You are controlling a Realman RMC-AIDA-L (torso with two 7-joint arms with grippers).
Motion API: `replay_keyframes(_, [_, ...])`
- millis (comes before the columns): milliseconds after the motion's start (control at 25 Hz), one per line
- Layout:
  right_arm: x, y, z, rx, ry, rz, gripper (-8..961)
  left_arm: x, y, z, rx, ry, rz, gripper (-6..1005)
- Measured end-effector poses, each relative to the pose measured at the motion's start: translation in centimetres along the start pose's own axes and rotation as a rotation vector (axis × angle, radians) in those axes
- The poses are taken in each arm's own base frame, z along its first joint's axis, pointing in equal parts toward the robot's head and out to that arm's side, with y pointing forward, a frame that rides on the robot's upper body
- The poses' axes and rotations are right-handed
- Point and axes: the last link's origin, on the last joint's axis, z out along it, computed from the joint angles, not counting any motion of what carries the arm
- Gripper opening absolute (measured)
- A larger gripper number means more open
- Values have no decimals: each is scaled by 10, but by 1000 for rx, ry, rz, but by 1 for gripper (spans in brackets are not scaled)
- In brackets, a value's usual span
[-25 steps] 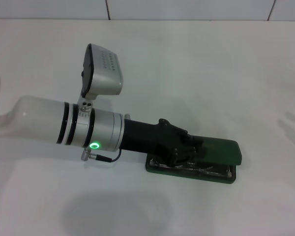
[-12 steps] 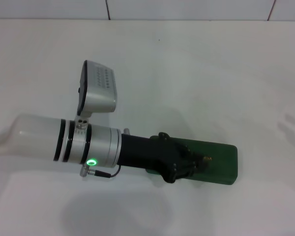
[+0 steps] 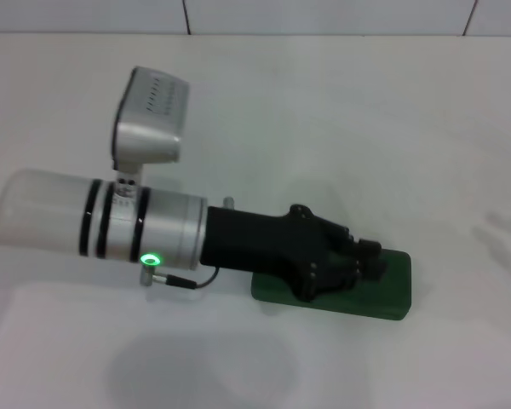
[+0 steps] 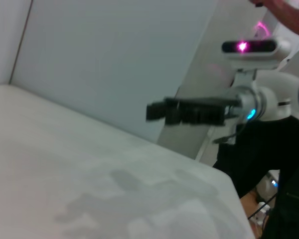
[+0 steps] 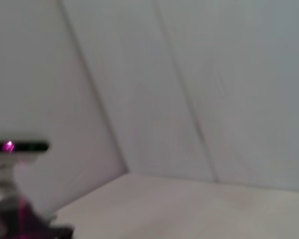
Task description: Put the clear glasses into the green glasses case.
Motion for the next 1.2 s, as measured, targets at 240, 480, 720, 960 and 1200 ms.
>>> replay_keyframes(240, [4,10,18,-133,78,-69,315,9,5,-25,7,124,49,269])
replay_keyframes(480, [7,26,45,-278,105,-108,472,3,25,-54,-40,233,148,521])
replay_keyframes(720, [-1,43,69,-431,65,-137,718,3,34,-73,-111,208,121,650])
replay_keyframes(960, [-9,53,90,-518,28,-166,825,4,27,-92,-20,217,154,797])
replay_keyframes(1200, [-11,62,113,-578,11,-197,888,0,24,-98,14,216,162,887])
